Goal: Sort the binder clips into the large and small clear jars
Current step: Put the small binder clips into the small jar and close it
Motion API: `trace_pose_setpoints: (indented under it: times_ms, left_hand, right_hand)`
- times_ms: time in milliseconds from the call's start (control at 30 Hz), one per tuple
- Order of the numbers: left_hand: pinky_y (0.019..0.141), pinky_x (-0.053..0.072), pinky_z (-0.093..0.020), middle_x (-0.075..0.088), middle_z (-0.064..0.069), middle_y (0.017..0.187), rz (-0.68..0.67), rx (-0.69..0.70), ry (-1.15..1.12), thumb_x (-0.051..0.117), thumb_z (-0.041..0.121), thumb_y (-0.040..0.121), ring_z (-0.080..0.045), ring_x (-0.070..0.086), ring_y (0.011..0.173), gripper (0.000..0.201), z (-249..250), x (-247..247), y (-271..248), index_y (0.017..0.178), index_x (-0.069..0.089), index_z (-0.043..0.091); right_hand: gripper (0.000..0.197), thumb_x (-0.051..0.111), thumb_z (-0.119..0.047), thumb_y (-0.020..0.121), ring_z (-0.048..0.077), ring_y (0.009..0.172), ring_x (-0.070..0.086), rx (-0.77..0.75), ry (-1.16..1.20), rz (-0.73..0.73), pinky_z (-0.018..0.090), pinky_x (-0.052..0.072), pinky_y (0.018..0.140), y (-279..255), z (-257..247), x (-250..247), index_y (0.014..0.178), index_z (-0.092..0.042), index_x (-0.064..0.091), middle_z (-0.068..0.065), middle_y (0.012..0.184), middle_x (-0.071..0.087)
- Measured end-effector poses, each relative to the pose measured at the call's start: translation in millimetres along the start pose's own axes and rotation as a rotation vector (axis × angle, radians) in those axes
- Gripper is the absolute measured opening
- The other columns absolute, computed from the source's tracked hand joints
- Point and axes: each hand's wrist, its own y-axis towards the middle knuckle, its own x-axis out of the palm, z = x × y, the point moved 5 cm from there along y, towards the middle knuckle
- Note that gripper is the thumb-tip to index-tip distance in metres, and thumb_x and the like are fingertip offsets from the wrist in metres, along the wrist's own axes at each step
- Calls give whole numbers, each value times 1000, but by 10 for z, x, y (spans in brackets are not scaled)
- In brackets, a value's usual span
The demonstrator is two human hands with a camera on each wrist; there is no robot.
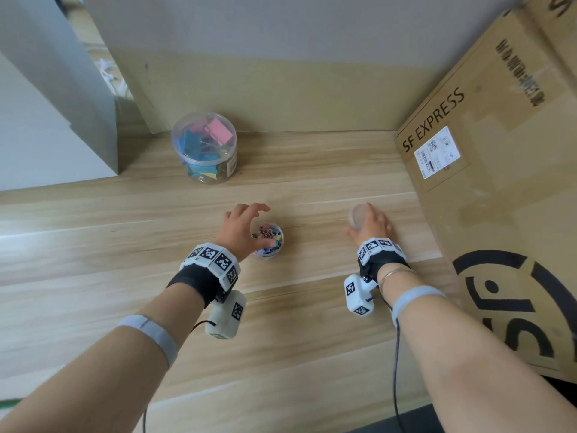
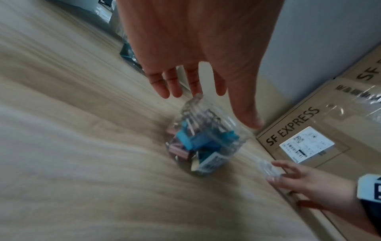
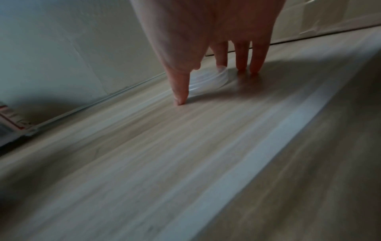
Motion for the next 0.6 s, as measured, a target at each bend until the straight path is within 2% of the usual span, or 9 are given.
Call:
trace_pose_setpoints:
  times_ms: [67, 133, 233, 333, 400, 500, 600]
  left_hand:
    - [109, 31, -42, 43, -6, 135, -125, -33, 53, 82, 36, 61, -29, 40, 124, 86, -116, 156, 2, 135, 38, 33]
    - [111, 29, -46, 41, -4, 139, -217, -49, 51, 83, 38, 57, -29, 36, 129, 97, -202, 275, 15, 138, 30, 36]
    - [110, 34, -44, 50, -2, 135, -197, -57, -12, 86, 28, 54, -27, 42, 126, 98, -252, 313, 55, 136, 32, 32]
    - [104, 41, -44, 56, -3, 129, -152, -56, -74, 87, 23, 54, -27, 48, 121, 92, -234, 303, 79, 132, 38, 25]
    - [103, 41, -42, 57, -3, 127, -148, -52, -70, 87, 23, 54, -26, 49, 119, 90, -222, 296, 87, 131, 40, 22]
    - [103, 41, -42, 59, -3, 126, -159, -46, -71, 87, 24, 53, -25, 51, 118, 90, -204, 277, 86, 130, 41, 21]
    - [102, 40, -37, 58, -4, 127, -156, -58, -61, 86, 23, 56, -25, 51, 119, 88, -194, 264, 81, 131, 40, 18]
  right_hand:
    - [76, 66, -32, 82, 37, 134, 25, -10, -18, 2, 37, 22, 110, -27, -61, 4, 145, -20, 24, 17, 148, 28]
    - [73, 66, -30, 82, 38, 130, 29, -78, -39, -25, 38, 28, 107, -105, -184, 2, 143, -21, 27, 16, 145, 31]
    - [80, 72, -18, 75, 33, 125, 40, -288, -25, -162, 37, 36, 104, -339, -474, 40, 142, -25, 29, 13, 139, 35]
    - [86, 72, -6, 70, 28, 125, 41, -510, -42, -306, 38, 38, 105, -653, -754, 141, 141, -29, 29, 9, 137, 36]
    - [86, 72, -8, 70, 27, 125, 39, -607, -53, -324, 39, 39, 104, -796, -901, 160, 141, -32, 30, 7, 136, 37]
    - [81, 70, -22, 72, 26, 124, 37, -705, -95, -276, 40, 39, 102, -914, -1109, 113, 140, -38, 28, 4, 135, 40]
    - [80, 71, -28, 71, 25, 124, 38, -746, -80, -296, 38, 39, 102, -976, -1299, 109, 139, -37, 30, 4, 134, 39]
